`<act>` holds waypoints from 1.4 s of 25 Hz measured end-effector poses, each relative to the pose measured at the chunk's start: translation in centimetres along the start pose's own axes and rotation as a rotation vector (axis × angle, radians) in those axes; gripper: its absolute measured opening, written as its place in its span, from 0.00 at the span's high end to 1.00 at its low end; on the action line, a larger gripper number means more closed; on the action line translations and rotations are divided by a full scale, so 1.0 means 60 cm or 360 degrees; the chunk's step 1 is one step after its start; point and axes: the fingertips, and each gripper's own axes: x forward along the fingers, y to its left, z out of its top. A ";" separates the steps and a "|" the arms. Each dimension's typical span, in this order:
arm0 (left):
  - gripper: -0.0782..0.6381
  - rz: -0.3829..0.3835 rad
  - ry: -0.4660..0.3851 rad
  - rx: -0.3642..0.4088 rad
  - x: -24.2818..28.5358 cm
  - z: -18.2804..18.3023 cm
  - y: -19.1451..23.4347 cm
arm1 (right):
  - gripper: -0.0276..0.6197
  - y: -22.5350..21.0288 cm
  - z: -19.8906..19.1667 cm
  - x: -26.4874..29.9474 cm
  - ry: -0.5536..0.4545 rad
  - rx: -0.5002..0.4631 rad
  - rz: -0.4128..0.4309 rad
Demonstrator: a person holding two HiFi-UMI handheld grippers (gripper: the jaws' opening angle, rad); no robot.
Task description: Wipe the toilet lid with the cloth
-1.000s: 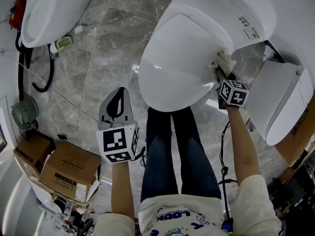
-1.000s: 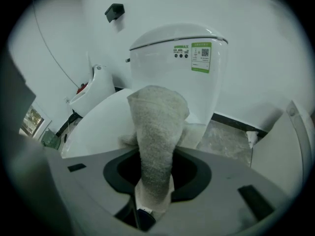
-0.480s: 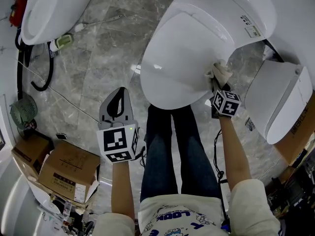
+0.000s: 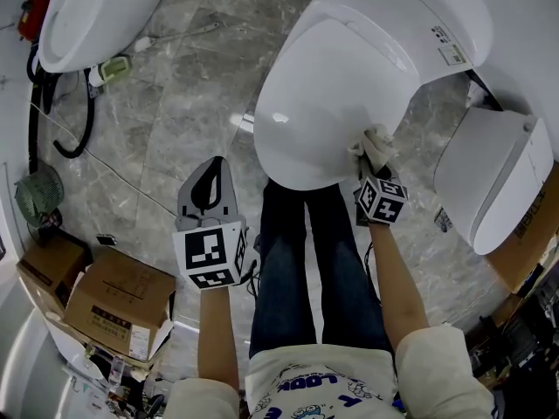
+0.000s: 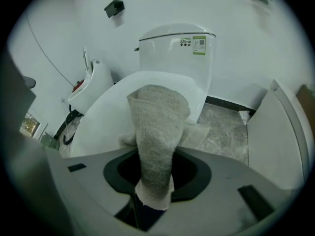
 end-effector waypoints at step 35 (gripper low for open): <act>0.89 0.0066 -0.0042 -0.0087 -0.058 -0.012 0.045 | 0.78 0.187 -0.103 -0.037 0.0295 -0.0270 0.0126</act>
